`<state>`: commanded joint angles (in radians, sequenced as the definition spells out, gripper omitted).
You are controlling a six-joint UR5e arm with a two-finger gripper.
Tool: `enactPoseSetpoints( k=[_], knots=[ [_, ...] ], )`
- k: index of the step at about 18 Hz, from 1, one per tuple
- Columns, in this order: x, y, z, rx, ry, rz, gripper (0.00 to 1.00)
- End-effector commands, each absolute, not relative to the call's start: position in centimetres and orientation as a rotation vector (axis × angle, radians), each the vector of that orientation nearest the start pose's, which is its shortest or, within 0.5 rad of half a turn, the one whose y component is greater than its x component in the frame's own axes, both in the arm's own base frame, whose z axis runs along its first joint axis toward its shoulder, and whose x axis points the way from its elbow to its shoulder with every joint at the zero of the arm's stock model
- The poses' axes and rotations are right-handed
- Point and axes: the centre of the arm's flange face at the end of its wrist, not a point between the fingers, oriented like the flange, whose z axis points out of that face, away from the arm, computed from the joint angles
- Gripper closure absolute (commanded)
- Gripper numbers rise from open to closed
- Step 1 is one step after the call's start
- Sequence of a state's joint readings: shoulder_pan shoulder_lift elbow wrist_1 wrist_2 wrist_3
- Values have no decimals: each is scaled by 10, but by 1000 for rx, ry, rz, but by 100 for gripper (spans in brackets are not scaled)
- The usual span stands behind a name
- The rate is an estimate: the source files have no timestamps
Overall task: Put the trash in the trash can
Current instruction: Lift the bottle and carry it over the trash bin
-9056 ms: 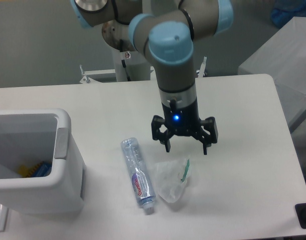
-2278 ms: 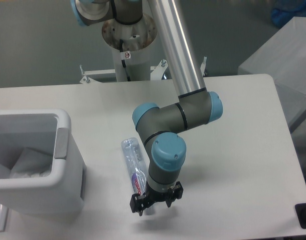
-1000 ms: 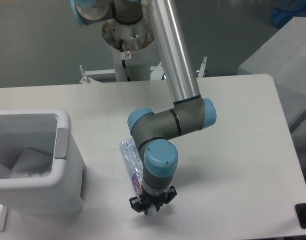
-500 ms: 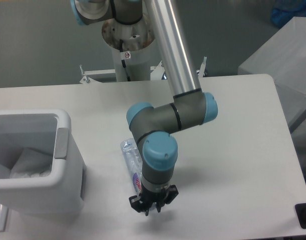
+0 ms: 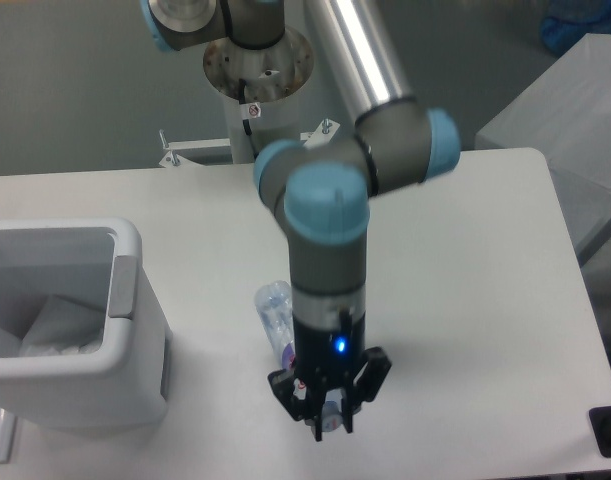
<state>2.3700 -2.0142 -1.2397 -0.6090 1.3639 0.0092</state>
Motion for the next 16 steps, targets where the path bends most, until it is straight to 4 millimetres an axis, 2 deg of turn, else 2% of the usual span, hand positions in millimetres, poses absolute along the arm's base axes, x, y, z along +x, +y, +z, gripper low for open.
enactPoseSetpoints(
  k=[2, 7, 10, 11, 13, 14, 16],
  knots=[
    [-391, 602, 546, -2095, -726, 169, 68],
    [-354, 596, 615, -1977, -587, 141, 68],
    [-330, 602, 643, -1942, -527, 138, 68],
    [-312, 610, 647, -1943, -498, 121, 68],
    [-263, 625, 643, -1969, -434, 68, 68],
    [-242, 632, 635, -1990, -408, 42, 68],
    [-212, 626, 648, -1983, -371, 24, 68]
  ],
)
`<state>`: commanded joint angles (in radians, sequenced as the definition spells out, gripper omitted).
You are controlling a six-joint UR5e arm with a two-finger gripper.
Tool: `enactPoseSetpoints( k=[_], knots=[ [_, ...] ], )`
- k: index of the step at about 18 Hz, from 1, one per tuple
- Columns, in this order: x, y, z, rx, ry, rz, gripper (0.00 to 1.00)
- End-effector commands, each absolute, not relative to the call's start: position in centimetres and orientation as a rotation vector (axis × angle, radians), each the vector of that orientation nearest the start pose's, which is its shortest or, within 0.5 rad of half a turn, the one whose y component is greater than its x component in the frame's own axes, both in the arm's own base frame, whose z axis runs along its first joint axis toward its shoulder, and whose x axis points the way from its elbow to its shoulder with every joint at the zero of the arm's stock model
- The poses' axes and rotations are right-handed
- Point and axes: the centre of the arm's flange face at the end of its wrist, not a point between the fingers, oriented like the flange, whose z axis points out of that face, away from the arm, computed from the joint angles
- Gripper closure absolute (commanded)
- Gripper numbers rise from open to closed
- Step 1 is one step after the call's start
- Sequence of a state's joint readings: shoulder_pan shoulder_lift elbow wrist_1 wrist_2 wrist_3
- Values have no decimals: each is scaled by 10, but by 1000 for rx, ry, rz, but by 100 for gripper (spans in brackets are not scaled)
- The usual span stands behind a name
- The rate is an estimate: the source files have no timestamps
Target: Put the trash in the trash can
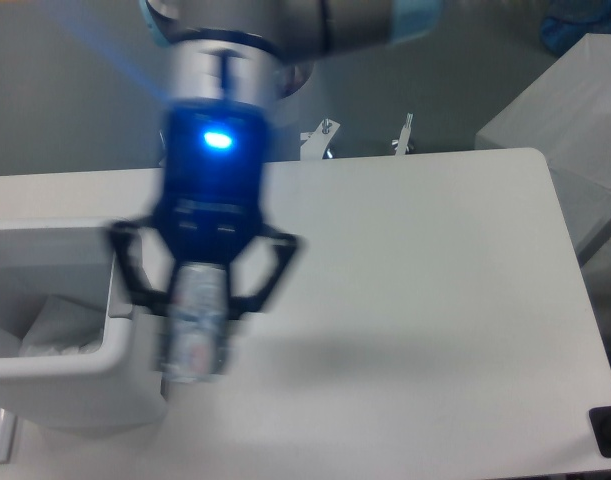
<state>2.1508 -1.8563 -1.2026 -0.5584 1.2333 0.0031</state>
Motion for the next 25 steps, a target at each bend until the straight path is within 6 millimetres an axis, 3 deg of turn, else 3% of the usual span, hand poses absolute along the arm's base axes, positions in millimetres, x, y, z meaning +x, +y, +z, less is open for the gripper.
enactPoseSetpoints(
  k=[3, 7, 10, 12, 14, 15, 16, 17, 21, 23, 25],
  knots=[
    [-179, 633, 640, -2004, -345, -24, 68],
    [-175, 638, 627, -2026, -349, -40, 68],
    [-142, 649, 613, -2058, -305, -79, 66],
    [-139, 650, 605, -2074, -303, -86, 57],
    [-140, 652, 597, -2087, -295, -82, 31],
    [-140, 653, 598, -2085, -286, -77, 23],
    [-140, 652, 596, -2088, -293, -79, 6],
    [-139, 650, 595, -2094, -299, -83, 0],
    [-145, 651, 590, -2102, -286, -71, 0],
    [-163, 647, 590, -2107, -288, -36, 0],
    [-177, 643, 578, -2136, -314, -18, 0]
  ],
)
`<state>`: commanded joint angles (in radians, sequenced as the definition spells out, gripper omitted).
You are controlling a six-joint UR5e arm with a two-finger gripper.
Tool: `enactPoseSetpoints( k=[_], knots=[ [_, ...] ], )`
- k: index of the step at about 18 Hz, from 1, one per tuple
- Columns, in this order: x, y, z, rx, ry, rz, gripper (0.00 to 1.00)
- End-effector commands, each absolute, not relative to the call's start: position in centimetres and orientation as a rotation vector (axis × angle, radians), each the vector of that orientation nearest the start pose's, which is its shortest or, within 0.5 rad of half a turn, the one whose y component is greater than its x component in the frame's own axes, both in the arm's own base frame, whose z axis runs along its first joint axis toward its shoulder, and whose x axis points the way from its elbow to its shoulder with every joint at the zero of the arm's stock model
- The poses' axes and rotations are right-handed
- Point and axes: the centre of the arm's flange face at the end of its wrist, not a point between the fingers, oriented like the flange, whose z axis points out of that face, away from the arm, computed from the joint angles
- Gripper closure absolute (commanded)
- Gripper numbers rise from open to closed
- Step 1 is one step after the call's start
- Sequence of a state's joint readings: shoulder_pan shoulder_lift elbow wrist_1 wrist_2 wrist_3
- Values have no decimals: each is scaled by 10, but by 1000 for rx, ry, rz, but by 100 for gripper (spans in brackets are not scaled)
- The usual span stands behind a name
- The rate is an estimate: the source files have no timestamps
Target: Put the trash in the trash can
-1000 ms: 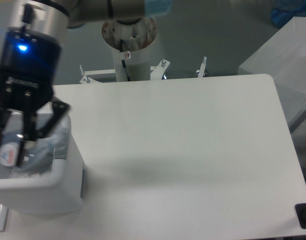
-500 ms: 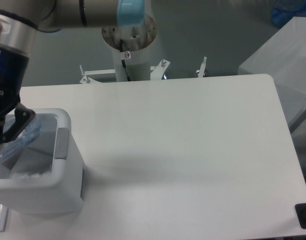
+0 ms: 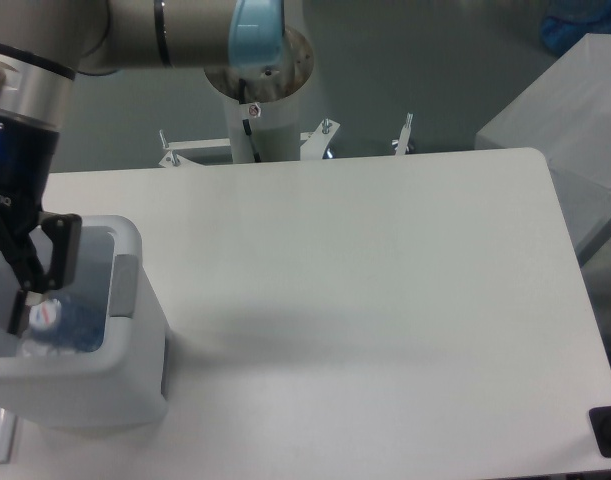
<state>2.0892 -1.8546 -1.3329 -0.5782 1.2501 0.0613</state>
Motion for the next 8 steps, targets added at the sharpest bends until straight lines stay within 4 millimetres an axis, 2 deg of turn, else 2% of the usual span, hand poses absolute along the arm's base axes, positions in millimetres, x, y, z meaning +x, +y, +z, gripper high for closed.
enactPoseSetpoints(
  k=[2, 3, 6, 8],
  knots=[
    [-183, 632, 565, -2194, -316, 37, 0],
    [-194, 622, 567, -2208, -307, 87, 0],
    [-198, 603, 572, -2239, -284, 216, 0],
    [-197, 598, 574, -2246, -294, 242, 0]
  ],
)
